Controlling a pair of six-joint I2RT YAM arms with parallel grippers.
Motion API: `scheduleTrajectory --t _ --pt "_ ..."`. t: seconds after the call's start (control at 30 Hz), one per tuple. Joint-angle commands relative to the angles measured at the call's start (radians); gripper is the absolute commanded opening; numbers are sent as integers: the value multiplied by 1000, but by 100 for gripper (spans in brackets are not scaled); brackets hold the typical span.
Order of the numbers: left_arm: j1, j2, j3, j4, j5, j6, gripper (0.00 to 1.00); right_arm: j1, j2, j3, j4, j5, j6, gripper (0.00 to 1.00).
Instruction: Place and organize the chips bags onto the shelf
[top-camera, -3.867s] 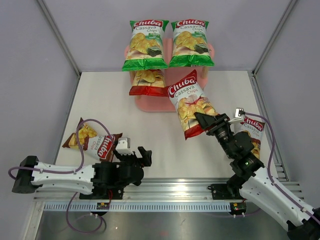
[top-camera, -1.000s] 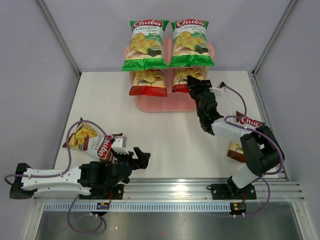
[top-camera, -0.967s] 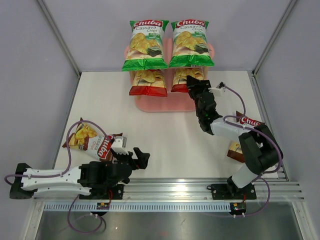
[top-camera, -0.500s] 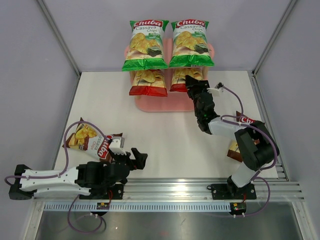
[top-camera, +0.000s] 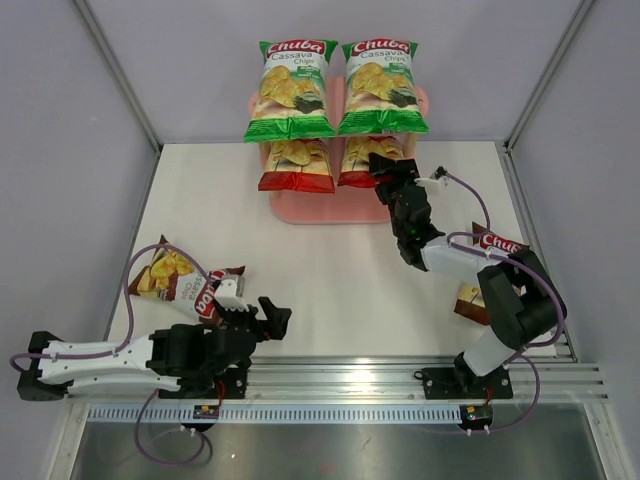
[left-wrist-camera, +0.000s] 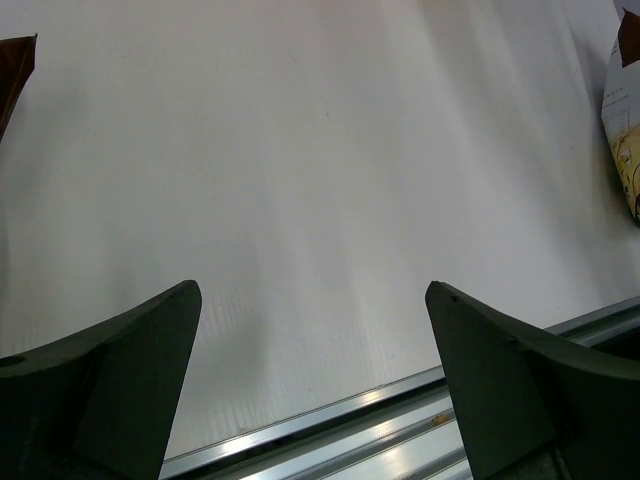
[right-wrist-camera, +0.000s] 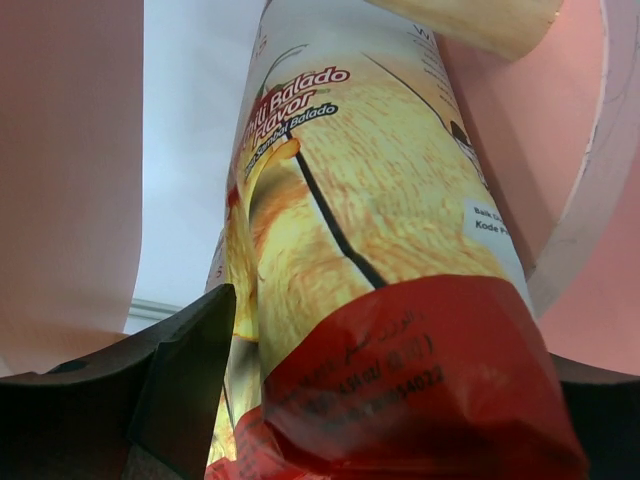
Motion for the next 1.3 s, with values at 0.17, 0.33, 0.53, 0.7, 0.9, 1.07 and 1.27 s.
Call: scheduleTrajectory --t 0.17,0.33,0.53,0.7,0.9,1.07,1.27 --pt "0 -55 -16 -27 -12 -22 99 7 -120 -1 -197 11 6 79" --pt "0 -63 -18 -33 -7 -25 99 7 -169 -15 -263 8 12 77" --pt "0 -58 -12 -36 -7 -27 99 -7 -174 -24 -243 -28 6 55" --pt "0 -58 -9 -47 -10 -28 99 -24 -156 -9 -249 -49 10 47" --pt "0 -63 -10 -61 -16 -36 99 -50 -127 11 -263 -77 17 44" --pt "0 -59 -8 -79 -24 -57 99 -50 -134 8 -255 -106 23 57" --pt "4 8 44 -145 -49 -113 99 -50 -212 -6 -311 -123 -2 80"
